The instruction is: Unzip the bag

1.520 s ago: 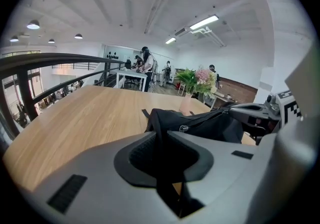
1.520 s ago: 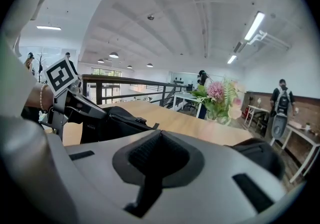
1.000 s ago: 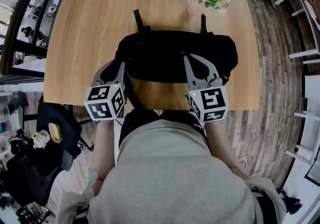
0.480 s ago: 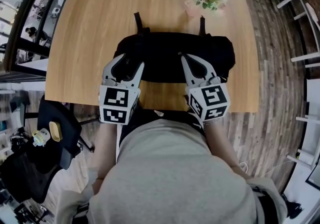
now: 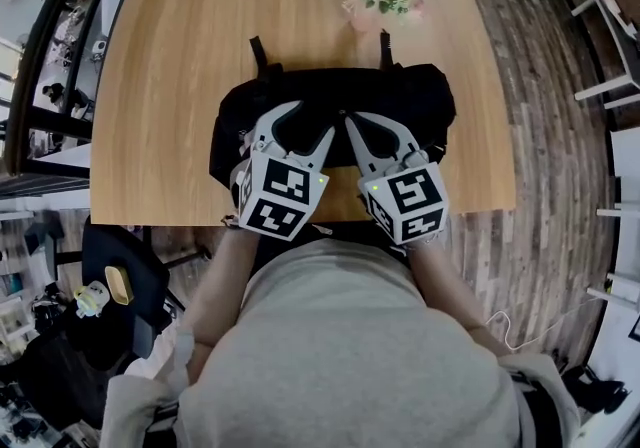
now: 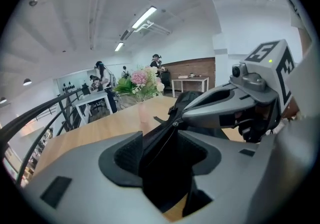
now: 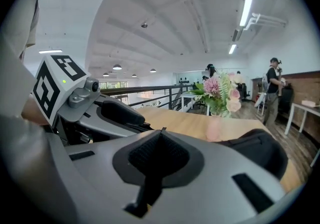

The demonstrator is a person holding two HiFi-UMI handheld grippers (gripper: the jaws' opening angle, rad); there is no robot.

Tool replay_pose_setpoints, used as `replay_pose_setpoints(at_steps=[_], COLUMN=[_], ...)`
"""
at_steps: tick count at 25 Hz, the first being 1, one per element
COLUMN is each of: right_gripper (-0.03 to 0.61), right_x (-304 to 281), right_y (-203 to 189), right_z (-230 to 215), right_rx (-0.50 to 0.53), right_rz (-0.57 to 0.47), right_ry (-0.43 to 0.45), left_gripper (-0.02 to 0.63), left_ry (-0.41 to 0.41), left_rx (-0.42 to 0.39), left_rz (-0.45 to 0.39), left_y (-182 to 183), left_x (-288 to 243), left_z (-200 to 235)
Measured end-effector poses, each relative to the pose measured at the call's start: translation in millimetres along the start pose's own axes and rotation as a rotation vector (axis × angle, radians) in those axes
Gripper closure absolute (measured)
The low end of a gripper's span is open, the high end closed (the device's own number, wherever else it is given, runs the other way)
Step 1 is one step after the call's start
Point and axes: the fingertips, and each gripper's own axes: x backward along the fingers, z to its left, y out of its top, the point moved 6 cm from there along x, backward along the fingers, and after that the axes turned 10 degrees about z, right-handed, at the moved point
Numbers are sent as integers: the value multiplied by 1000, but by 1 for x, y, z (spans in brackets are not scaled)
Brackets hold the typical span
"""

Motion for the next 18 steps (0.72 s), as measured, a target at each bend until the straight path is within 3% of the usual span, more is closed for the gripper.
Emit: replay_pose_setpoints(at_steps=[3, 9, 18], right_gripper=[568, 568, 568], right_x=[0, 2, -3], right_y=[-1, -1, 0], right_z=[0, -1, -1], right_rx=[3, -10, -13], right_rz=[5, 5, 1], right_ry=[0, -2, -11], left_gripper=[396, 397, 537], left_ry=[-10, -20, 0], left_rx=[-65, -119, -159], left_rz=[24, 51, 65], left_y=[3, 2, -1], left_x=[-10, -23, -27], left_z=[-3, -10, -9])
